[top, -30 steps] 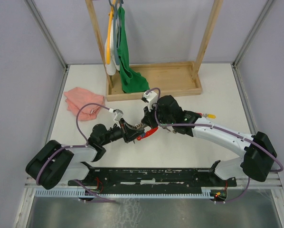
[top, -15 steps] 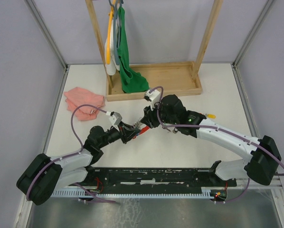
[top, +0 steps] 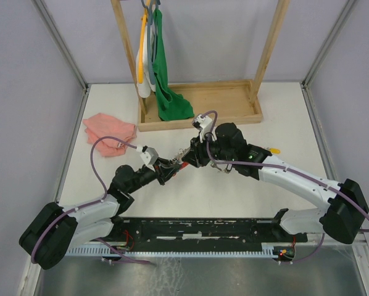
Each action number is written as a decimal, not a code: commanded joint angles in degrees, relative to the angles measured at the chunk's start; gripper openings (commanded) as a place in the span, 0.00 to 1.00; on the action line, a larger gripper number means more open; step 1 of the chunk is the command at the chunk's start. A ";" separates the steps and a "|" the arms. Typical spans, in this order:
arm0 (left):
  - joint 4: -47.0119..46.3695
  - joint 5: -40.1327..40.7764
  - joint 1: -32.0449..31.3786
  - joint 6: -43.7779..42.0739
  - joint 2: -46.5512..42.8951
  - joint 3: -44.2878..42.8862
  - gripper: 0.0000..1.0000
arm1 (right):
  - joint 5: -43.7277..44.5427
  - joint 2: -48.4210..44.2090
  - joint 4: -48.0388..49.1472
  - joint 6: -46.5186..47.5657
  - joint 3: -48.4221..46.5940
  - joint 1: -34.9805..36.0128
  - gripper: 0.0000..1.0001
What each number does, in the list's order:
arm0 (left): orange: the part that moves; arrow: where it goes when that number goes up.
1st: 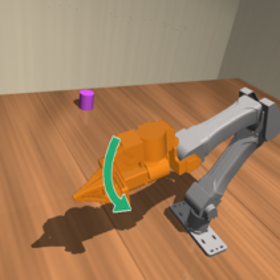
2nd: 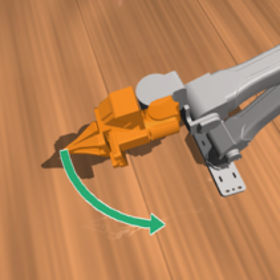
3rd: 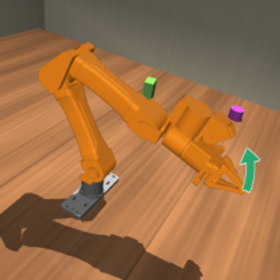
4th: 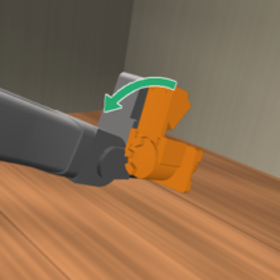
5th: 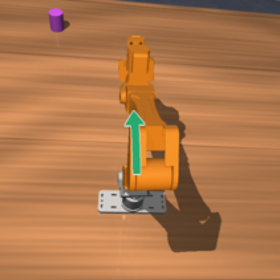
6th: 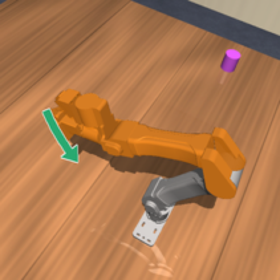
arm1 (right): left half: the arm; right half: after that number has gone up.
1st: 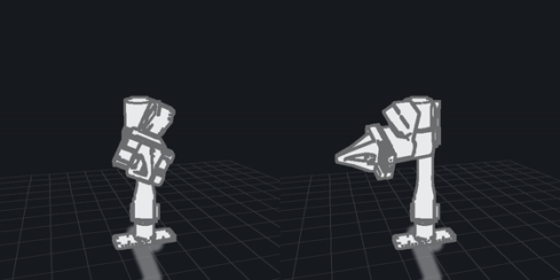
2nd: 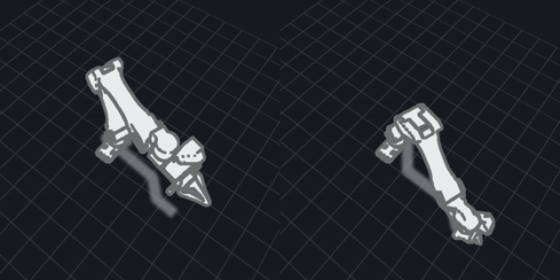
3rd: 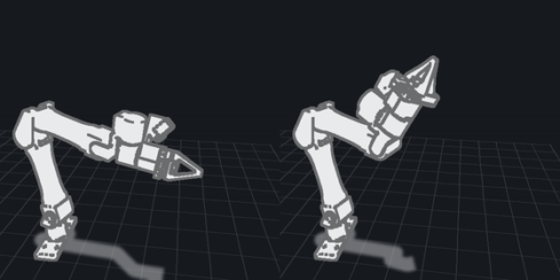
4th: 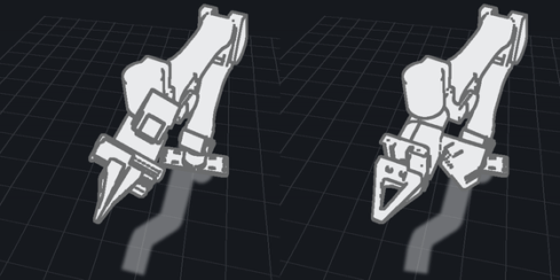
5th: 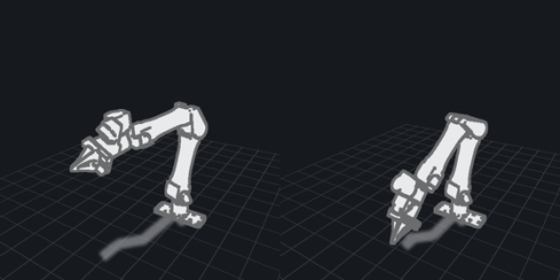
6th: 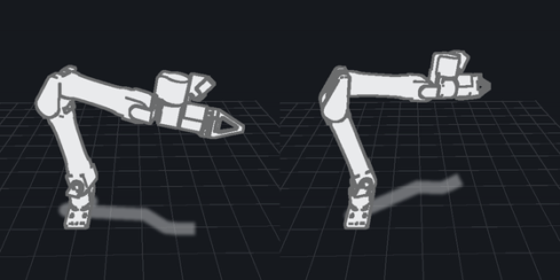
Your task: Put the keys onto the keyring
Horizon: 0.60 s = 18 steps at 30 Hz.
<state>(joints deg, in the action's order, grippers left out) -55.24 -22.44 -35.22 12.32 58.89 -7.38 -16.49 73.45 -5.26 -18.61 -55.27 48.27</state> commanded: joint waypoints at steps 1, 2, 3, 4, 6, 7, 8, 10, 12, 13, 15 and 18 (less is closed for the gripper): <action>-8.00 0.02 -0.42 -0.94 -1.36 -0.36 0.04 | -3.71 1.18 8.33 -4.08 1.06 -1.05 0.39; -8.13 0.02 -0.46 -0.75 -1.41 -0.31 0.04 | -3.91 1.58 9.04 -4.52 1.20 -1.14 0.39; -8.43 0.00 -0.52 -0.53 -1.49 -0.28 0.04 | -4.09 1.92 9.57 -5.08 1.33 -1.16 0.38; -8.74 -0.12 -0.58 -0.27 -1.50 -0.28 0.04 | -4.26 2.26 10.10 -5.47 1.30 -1.24 0.38; -9.21 -0.30 -0.46 0.23 -1.35 -0.32 0.04 | -4.34 2.77 11.39 -6.12 1.63 -1.29 0.37; -9.57 -0.40 -0.46 0.44 -1.26 -0.30 0.04 | -4.29 2.89 11.74 -6.37 1.78 -1.33 0.37; -9.79 -0.49 -0.51 0.69 -1.24 -0.27 0.04 | -4.19 2.99 12.04 -6.65 1.70 -1.41 0.37; -10.52 -0.54 -0.63 1.15 -1.08 -0.18 0.04 | -4.20 3.41 12.57 -7.14 1.79 -1.51 0.35; -10.66 -0.72 -0.60 1.37 -0.94 -0.25 0.04 | -4.50 3.70 13.36 -7.69 1.98 -1.59 0.34; -10.79 -0.90 -0.60 1.51 -0.82 -0.26 0.04 | -4.39 3.83 13.81 -7.96 2.16 -1.60 0.34; -11.22 -1.10 -0.62 1.85 -0.63 -0.23 0.04 | -3.94 4.09 14.14 -8.35 2.31 -1.60 0.34; -11.79 -1.11 -0.79 2.16 -0.61 -0.15 0.04 | -4.34 4.62 15.12 -9.08 2.36 -1.61 0.32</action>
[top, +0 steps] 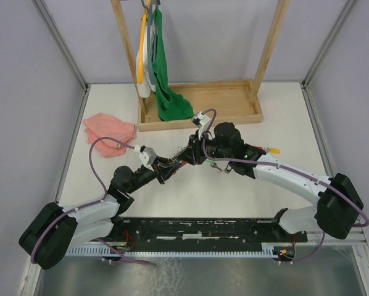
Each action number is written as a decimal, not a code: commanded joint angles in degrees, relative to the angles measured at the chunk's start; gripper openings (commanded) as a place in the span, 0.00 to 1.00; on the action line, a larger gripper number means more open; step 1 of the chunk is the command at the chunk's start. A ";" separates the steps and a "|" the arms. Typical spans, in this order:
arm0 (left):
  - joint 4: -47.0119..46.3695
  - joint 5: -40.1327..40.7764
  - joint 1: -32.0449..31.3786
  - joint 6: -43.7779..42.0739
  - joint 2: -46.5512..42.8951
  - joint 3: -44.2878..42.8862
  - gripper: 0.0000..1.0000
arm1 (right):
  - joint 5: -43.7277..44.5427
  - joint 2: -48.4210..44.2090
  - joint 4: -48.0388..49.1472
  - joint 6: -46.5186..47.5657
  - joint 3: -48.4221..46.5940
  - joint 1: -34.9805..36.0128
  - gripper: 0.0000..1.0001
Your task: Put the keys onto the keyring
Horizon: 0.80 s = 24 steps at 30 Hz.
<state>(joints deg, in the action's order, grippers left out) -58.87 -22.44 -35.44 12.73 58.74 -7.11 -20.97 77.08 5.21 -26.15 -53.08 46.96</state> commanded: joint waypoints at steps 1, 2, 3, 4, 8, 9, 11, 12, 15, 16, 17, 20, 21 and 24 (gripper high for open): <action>-8.14 -1.01 -0.61 1.77 -0.53 -0.44 0.04 | -0.30 1.17 5.01 -1.84 0.17 -0.29 0.31; -8.16 -0.88 -0.66 1.80 -0.55 -0.44 0.04 | -0.70 1.35 5.23 -2.11 0.10 -0.30 0.31; -8.12 -0.86 -0.68 1.80 -0.62 -0.44 0.04 | -1.01 1.42 5.49 -2.21 0.17 -0.29 0.30; -8.17 -0.86 -0.68 1.84 -0.60 -0.44 0.04 | -1.29 1.52 5.70 -2.30 0.19 -0.29 0.29; -8.57 -0.64 -0.88 1.92 -0.26 -0.44 0.04 | -2.04 1.99 5.69 -2.54 0.02 -0.30 0.23; -8.79 -0.60 -0.94 1.94 -0.21 -0.37 0.04 | -2.05 2.17 5.64 -2.66 0.01 -0.32 0.22; -9.17 -0.59 -0.95 1.94 -0.12 -0.27 0.04 | -1.79 2.38 5.54 -2.80 0.08 -0.29 0.22; -9.15 -0.59 -0.97 1.90 -0.16 -0.27 0.04 | -1.52 2.57 5.28 -2.91 0.00 -0.30 0.22; -9.09 -0.59 -1.06 1.57 -0.25 -0.18 0.04 | -0.22 3.08 3.35 -3.24 -1.05 -0.29 0.22; -9.08 -0.59 -1.10 1.40 -0.21 -0.18 0.04 | -0.13 3.29 2.92 -3.36 -1.27 -0.27 0.23; -9.11 -0.64 -1.19 1.22 -0.16 -0.18 0.04 | -0.06 3.47 2.86 -3.48 -1.47 -0.31 0.23; -9.13 -0.94 -1.42 0.83 -0.16 -0.18 0.04 | -0.49 4.25 3.08 -3.90 -1.69 -0.29 0.24; -9.15 -1.01 -1.47 0.68 -0.20 -0.18 0.04 | -0.80 4.38 3.61 -3.95 -1.56 -0.28 0.24; -9.26 -0.99 -1.71 0.33 -0.14 -0.27 0.04 | -2.28 4.36 6.23 -4.72 -0.82 -0.29 0.25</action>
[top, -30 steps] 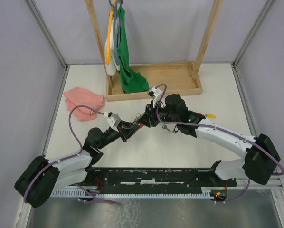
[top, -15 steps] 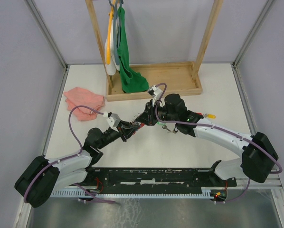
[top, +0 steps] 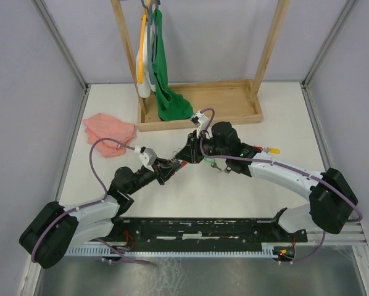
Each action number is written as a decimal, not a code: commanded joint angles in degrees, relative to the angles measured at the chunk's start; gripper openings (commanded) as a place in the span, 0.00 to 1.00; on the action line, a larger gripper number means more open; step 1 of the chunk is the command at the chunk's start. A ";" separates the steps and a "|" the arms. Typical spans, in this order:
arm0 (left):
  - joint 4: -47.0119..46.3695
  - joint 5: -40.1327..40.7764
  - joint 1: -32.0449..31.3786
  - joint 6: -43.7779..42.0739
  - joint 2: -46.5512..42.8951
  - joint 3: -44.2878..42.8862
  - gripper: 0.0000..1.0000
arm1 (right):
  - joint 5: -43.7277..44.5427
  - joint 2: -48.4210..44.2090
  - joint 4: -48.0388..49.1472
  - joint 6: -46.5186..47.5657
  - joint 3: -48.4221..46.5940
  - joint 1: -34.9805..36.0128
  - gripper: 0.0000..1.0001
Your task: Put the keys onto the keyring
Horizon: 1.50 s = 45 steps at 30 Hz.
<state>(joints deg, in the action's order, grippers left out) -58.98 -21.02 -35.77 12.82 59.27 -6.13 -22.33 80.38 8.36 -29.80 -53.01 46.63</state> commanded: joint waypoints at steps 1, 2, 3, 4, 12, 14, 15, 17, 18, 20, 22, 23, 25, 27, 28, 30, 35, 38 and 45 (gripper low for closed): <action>-9.30 -2.44 -1.41 0.20 -0.60 -1.25 0.04 | -1.21 1.07 3.47 -1.11 -0.79 0.04 0.25; -9.45 -2.38 -1.49 0.19 -0.49 -1.30 0.04 | -1.49 1.15 3.79 -1.05 -0.78 0.04 0.24; -9.66 -2.30 -1.54 0.19 -0.39 -1.19 0.04 | -1.68 1.10 3.92 -0.93 -0.84 0.04 0.22; -9.76 -2.12 -1.58 0.19 -0.31 -1.17 0.04 | -1.84 0.99 4.06 -0.88 -0.84 0.04 0.19; -9.91 -1.32 -1.57 0.10 -0.29 -0.37 0.09 | -1.34 -1.22 2.62 3.77 -0.90 -0.03 0.01; -9.89 -1.46 -1.63 0.14 -0.21 -0.32 0.13 | -2.22 -1.43 2.55 5.10 -1.27 0.02 0.01; -9.73 -1.47 -1.60 0.18 -0.27 -0.31 0.18 | -2.57 -1.52 2.53 5.81 -1.42 -0.04 0.01; -8.94 -1.46 -1.59 0.00 -0.77 -0.29 0.32 | -2.74 -1.63 1.19 8.34 -2.13 0.04 0.01; -8.09 -1.37 -1.61 -0.25 -1.40 -0.30 0.39 | -2.43 -1.85 -0.77 10.16 -2.59 -0.02 0.01; -5.29 -0.95 -1.59 -0.93 -2.79 -0.22 0.48 | -0.75 -2.25 -4.31 14.60 -3.70 -0.03 0.01; -3.15 -0.19 -1.59 -1.71 -4.06 0.07 0.54 | 0.60 -2.18 -8.00 18.90 -5.07 -0.05 0.01; -2.18 0.28 -1.58 -2.05 -4.65 0.25 0.57 | 0.75 -1.95 -9.90 20.98 -5.89 -0.05 0.01; -0.21 1.03 -1.58 -2.68 -5.30 0.49 0.60 | 0.57 -1.12 -13.00 24.73 -7.49 -0.05 0.01; 1.66 1.68 -1.58 -2.80 -6.04 0.67 0.62 | 0.09 -0.11 -16.03 28.14 -9.01 -0.05 0.01; 2.45 1.89 -1.58 -2.69 -6.47 0.84 0.63 | 0.01 0.46 -17.43 29.69 -9.71 -0.03 0.01; 3.92 3.23 -1.58 -1.92 -7.66 1.30 0.63 | 0.21 1.22 -18.90 32.82 -10.20 -0.05 0.01; 9.17 6.90 -1.59 -1.34 -13.50 1.88 0.63 | -0.77 4.04 -23.68 42.69 -10.64 -0.01 0.01; 11.13 8.37 -1.53 -1.56 -15.52 1.81 0.62 | -1.06 5.36 -24.70 45.60 -9.90 0.12 0.01; 8.22 9.80 -1.50 2.16 -7.01 1.25 0.58 | 2.96 9.67 -29.15 49.84 -9.84 2.51 0.01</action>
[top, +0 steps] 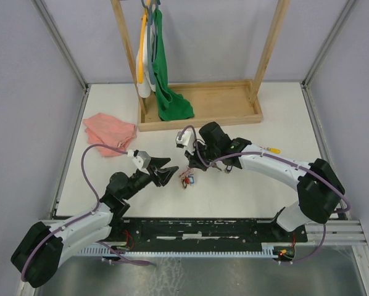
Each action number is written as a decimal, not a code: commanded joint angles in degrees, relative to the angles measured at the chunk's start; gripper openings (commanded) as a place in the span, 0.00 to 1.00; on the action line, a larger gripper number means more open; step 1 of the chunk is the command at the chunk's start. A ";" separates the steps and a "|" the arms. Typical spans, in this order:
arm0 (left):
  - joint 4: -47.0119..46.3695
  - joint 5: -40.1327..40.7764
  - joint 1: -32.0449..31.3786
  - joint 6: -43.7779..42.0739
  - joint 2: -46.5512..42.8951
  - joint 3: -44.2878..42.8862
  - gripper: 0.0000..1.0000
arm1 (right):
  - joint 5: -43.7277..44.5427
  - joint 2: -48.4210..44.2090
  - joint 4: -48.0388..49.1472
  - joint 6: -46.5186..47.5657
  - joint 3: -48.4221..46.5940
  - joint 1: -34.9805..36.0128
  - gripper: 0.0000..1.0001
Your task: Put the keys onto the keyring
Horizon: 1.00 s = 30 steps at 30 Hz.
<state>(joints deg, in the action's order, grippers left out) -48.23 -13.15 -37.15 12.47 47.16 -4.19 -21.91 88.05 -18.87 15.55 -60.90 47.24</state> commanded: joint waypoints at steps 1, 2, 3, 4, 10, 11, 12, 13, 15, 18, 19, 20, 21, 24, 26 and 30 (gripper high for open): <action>-2.87 2.23 -0.13 3.55 7.27 -1.12 0.58 | 3.62 2.90 -2.86 4.63 -2.42 2.35 0.01; -3.53 2.13 -0.08 4.47 9.33 -1.43 0.58 | 4.40 3.54 -3.60 4.89 -2.79 2.81 0.01; -4.88 1.71 -0.11 5.41 11.46 -1.66 0.58 | 5.12 3.75 -4.05 5.14 -2.80 3.29 0.01; -6.10 1.41 -0.12 6.32 13.20 -1.83 0.58 | 5.62 3.67 -3.93 5.16 -2.52 3.45 0.01; -9.94 -0.56 -0.18 9.17 21.13 -3.07 0.58 | 6.72 1.05 -0.12 4.98 0.39 3.43 0.01; -10.45 -1.29 -0.15 9.54 22.01 -3.21 0.58 | 6.45 0.90 0.24 4.92 0.62 3.46 0.01; -10.96 -2.14 -0.15 9.73 22.68 -3.34 0.58 | 6.10 0.64 0.77 4.93 0.96 3.47 0.01; -11.60 -2.56 -0.14 9.84 23.21 -3.33 0.58 | 5.88 0.32 1.57 4.80 1.41 3.40 0.01; -13.48 -3.13 -0.15 9.54 23.24 -2.80 0.58 | 5.31 -0.61 2.39 5.03 2.23 3.47 0.01; -13.23 -3.29 -0.04 5.83 20.17 -1.63 0.58 | 4.84 -1.67 1.70 5.57 2.51 3.46 0.01; -12.98 -3.46 0.09 4.34 18.84 -1.28 0.58 | 4.64 -2.14 1.40 5.65 2.73 3.46 0.01; -12.33 -3.96 0.33 2.65 17.76 -1.23 0.58 | 4.37 -2.76 1.68 5.64 3.22 3.47 0.01; -11.48 -4.73 0.46 1.11 17.08 -1.50 0.58 | 4.15 -3.65 2.59 5.63 4.02 3.46 0.01; -12.75 -8.18 0.59 -0.58 18.43 -2.44 0.57 | 3.53 -6.38 6.34 5.11 6.96 3.45 0.01; -15.20 -10.64 0.58 -0.80 20.68 -3.22 0.55 | 3.41 -7.72 8.08 5.10 8.45 3.47 0.01; -20.42 -13.45 0.67 -4.05 24.41 -3.02 0.57 | 3.23 -9.02 7.63 4.66 9.58 3.43 0.01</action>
<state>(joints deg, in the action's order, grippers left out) -60.53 -21.58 -36.71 14.37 69.12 -5.85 -17.21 81.78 -15.53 20.29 -51.92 50.63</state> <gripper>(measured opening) 0.558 0.012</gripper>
